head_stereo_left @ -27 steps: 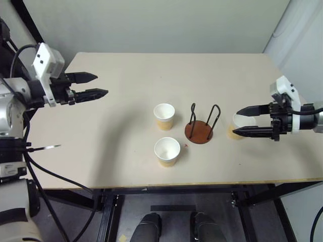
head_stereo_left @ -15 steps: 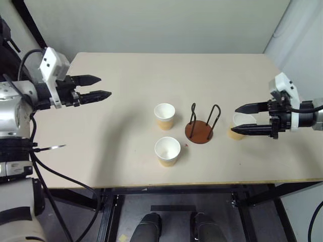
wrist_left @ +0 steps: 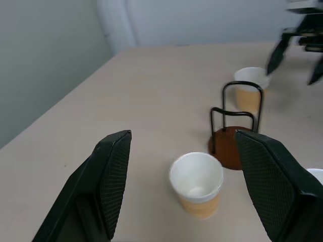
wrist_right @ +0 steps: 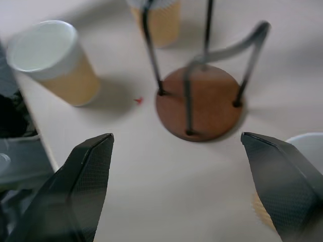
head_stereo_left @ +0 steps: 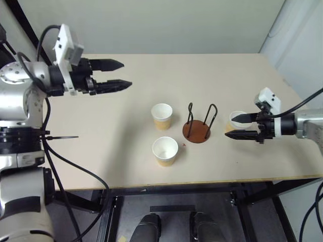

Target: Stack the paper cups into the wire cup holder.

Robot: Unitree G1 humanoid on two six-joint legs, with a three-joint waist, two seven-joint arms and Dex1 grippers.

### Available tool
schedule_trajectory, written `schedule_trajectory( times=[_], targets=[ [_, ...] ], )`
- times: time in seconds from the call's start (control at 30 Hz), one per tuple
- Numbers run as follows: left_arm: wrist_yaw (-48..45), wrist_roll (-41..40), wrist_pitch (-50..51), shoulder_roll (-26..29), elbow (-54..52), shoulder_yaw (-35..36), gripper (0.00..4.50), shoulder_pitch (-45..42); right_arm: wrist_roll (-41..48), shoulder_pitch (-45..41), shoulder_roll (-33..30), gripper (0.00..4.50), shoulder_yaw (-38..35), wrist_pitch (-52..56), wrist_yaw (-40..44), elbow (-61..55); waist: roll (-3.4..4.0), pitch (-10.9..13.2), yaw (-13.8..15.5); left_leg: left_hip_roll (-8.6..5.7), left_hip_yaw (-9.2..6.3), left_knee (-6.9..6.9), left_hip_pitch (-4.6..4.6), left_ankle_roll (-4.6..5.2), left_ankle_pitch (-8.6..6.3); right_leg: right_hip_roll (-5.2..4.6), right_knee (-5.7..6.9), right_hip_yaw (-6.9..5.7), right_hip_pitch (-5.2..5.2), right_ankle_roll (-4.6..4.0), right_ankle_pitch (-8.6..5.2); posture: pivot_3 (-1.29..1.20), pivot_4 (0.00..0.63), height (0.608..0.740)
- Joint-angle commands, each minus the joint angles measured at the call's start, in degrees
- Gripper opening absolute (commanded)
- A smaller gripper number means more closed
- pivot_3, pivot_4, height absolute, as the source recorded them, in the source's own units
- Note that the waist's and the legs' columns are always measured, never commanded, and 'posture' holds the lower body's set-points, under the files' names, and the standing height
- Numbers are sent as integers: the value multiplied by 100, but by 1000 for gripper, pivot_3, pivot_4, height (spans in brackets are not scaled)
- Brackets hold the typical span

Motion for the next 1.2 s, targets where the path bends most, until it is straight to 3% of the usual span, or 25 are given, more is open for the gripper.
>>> schedule_trajectory(
  times=[0.03, 0.37, 0.97, 1.07, 1.2],
  targets=[
    [-22, -209, 170, 203, -429, 221, 3474, 97, -214, -280, 88, 4204, 135, -264, 49, 67, 0, 0, 3, 1, -1, -1, -3, 0, 3, 2, 0, -2, -1, 0, 0, 0, 150, 740],
    [230, -501, 371, 407, -804, 567, 3474, 554, -574, -851, 599, 4204, 451, -606, 125, 486, 0, 0, 48, -1, -5, 0, -6, -1, 9, -1, -2, -4, -2, -16, 8, 0, 150, 740],
    [93, -789, 593, 1023, -1040, 769, 3474, 919, -1103, -1004, 1137, 4204, 804, -878, 181, 983, 1, 0, 34, -1, -6, -10, -7, -8, 11, -1, -4, -3, -11, -38, 12, 0, 150, 740],
    [90, -814, 589, 1070, -1052, 763, 3504, 951, -1218, -1060, 1322, 3601, 833, -919, 76, 1128, 1, 0, 33, -2, -6, -11, -8, -10, 12, -1, -2, -2, -14, -41, 13, 0, 150, 740],
    [107, -851, 590, 1115, -1077, 768, 3504, 992, -1332, -1135, 1505, 2114, 835, -966, 3, 1228, 1, 0, 31, -1, -6, -16, -9, -13, 13, 0, -1, -2, -20, -47, 14, 0, 150, 740]
  ],
)
